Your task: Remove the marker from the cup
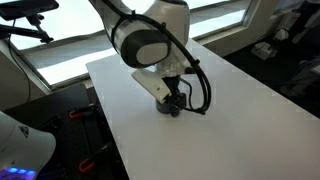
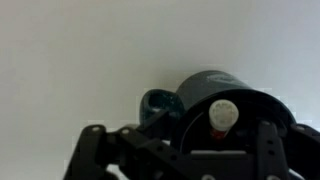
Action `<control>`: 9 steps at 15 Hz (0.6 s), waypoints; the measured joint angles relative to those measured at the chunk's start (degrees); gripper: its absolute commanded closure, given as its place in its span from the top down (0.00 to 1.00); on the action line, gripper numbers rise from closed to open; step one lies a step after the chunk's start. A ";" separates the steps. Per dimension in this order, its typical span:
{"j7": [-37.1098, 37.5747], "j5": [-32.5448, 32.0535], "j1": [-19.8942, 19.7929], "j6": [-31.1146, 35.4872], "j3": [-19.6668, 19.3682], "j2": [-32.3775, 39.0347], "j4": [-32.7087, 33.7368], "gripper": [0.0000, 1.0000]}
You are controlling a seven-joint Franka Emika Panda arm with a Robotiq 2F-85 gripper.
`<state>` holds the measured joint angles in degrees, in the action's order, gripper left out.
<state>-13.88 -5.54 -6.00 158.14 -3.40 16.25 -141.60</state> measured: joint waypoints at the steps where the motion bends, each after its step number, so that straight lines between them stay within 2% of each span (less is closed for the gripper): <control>1: 0.00 0.00 0.06 0.00 0.00 0.12 0.00 1.00; 9: 0.00 -0.05 1.16 0.00 0.18 -0.49 0.29 1.00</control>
<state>-13.89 -5.59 -4.83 158.14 -3.22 15.76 -141.31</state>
